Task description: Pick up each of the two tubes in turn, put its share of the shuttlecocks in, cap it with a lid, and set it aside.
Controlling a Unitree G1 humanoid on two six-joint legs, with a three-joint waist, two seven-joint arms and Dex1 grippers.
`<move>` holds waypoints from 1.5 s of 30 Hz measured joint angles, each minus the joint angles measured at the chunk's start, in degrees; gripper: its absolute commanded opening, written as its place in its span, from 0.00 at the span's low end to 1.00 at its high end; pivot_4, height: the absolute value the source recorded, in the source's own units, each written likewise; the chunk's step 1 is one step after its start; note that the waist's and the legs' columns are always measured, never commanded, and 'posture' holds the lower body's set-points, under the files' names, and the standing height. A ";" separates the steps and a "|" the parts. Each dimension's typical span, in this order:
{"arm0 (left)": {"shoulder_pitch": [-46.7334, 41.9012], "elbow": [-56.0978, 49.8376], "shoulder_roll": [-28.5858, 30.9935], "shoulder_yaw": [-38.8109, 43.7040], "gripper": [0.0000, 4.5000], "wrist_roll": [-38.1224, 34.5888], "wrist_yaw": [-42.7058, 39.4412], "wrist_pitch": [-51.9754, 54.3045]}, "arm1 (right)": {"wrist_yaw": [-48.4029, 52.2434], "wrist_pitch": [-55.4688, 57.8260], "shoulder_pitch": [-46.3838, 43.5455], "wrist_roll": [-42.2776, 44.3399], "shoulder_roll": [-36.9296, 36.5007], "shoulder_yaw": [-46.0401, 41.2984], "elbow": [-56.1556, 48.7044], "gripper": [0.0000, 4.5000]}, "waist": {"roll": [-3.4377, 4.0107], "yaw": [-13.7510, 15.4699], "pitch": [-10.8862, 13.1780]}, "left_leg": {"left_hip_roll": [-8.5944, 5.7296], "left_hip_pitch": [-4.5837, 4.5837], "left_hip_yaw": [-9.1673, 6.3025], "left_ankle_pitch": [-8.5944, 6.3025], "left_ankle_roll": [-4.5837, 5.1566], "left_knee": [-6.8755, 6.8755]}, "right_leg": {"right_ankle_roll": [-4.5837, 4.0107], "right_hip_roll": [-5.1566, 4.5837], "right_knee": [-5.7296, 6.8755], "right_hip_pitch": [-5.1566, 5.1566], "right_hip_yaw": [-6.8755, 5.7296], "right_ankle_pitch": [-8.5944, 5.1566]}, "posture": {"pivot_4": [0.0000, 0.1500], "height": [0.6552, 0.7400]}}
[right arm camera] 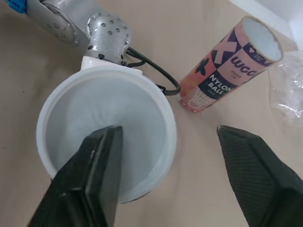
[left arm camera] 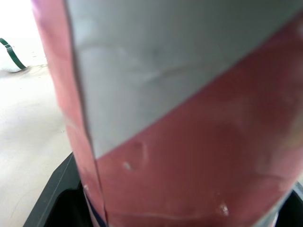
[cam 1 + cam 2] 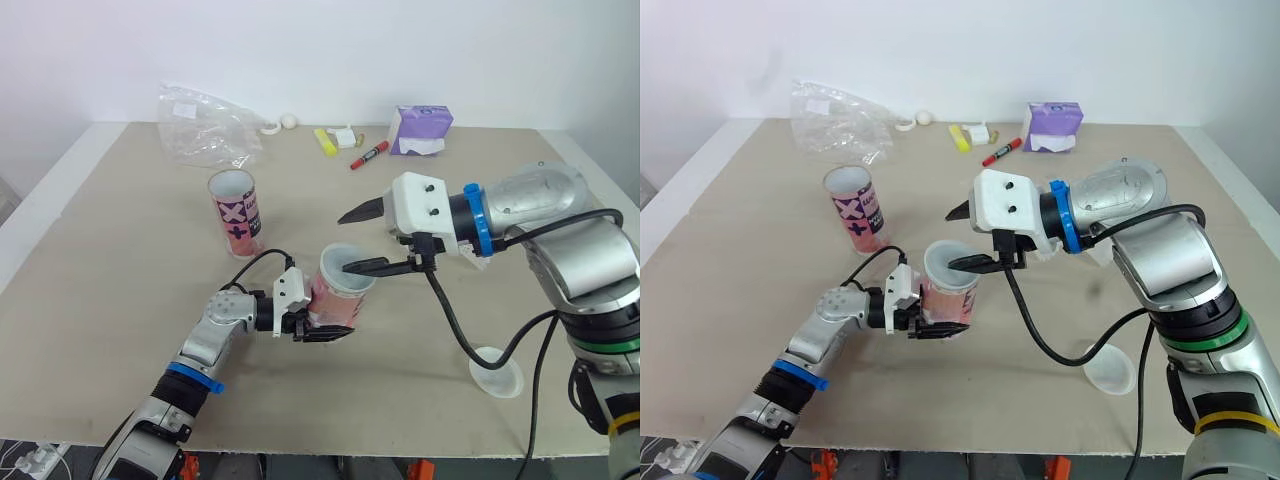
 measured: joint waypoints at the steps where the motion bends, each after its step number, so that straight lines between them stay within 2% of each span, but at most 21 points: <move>1: 0.05 -0.08 0.01 0.02 0.70 0.00 0.00 0.03 | -0.10 0.83 -0.24 0.72 0.01 -0.83 0.41 0.71 | 0.00 0.01 0.00 | 0.00 -0.01 0.00 0.00 0.00 0.00 | 0.00 0.00 0.00 -0.01 0.00 0.00 | 1.00 1.00; 4: 0.21 -0.35 0.11 0.15 0.70 0.00 -0.05 0.16 | -0.33 4.11 -2.21 3.68 -0.13 -3.82 1.12 0.71 | 0.01 0.00 0.01 | 0.00 0.00 0.00 0.00 0.00 -0.04 | -0.02 0.00 0.00 -0.02 0.00 -0.01 | 1.00 1.00; 7: 0.24 -0.40 0.13 0.20 0.70 0.00 -0.10 0.28 | -0.76 7.27 -2.68 6.63 -0.27 -5.82 0.55 0.55 | 0.01 0.00 0.00 | 0.01 0.00 -0.05 -0.01 0.03 -0.05 | -0.05 0.01 0.00 -0.01 -0.05 -0.03 | 1.00 1.00; 12: 0.24 -0.44 0.13 0.24 0.70 0.00 -0.08 0.38 | -2.43 10.21 0.92 8.20 1.36 -4.34 -2.68 0.04 | 0.01 -0.01 0.00 | 0.01 0.00 -0.04 -0.02 0.02 -0.05 | -0.04 0.01 0.00 -0.01 -0.06 -0.03 | 1.00 1.00; 13: 0.24 -0.44 0.13 0.24 0.70 0.00 -0.07 0.38 | -2.50 10.40 1.11 8.25 1.55 -4.04 -2.87 0.02 | 0.01 -0.01 0.00 | 0.01 0.00 -0.04 -0.02 0.03 -0.05 | -0.04 0.01 0.00 -0.01 -0.05 -0.02 | 1.00 1.00; 18: 0.27 -0.46 0.15 0.27 0.70 0.00 -0.09 0.43 | -3.92 11.54 2.71 8.08 2.86 -0.73 -3.72 0.02 | 0.01 -0.02 0.00 | 0.01 0.00 -0.04 -0.02 0.03 -0.05 | -0.04 0.00 0.00 -0.02 -0.06 -0.03 | 1.00 1.00; 39: 0.62 0.06 0.14 -0.10 0.70 0.04 1.13 1.15 | -1.86 4.99 2.04 -0.35 0.46 5.23 -3.36 0.02 | -0.18 -0.03 -1.28 | 0.03 0.16 -0.04 -0.03 0.01 -0.07 | -0.35 0.01 0.00 0.08 -0.08 -0.22 | 1.00 1.00; 42: 0.65 0.12 0.15 -0.10 0.70 0.04 1.19 1.13 | -1.81 6.18 2.09 0.43 1.16 4.41 -2.89 0.02 | -0.22 -0.03 -1.34 | 0.04 0.18 -0.04 -0.03 0.00 -0.07 | -0.36 0.01 0.00 0.09 -0.08 -0.22 | 1.00 1.00; 45: 0.75 -0.41 0.15 -0.20 0.70 0.05 1.29 1.09 | -0.23 10.10 2.22 6.08 1.46 0.57 -0.11 0.02 | -0.23 -0.01 -1.25 | 0.04 0.08 -0.04 -0.03 0.00 -0.07 | -0.36 0.01 0.00 0.03 -0.08 -0.22 | 1.00 1.00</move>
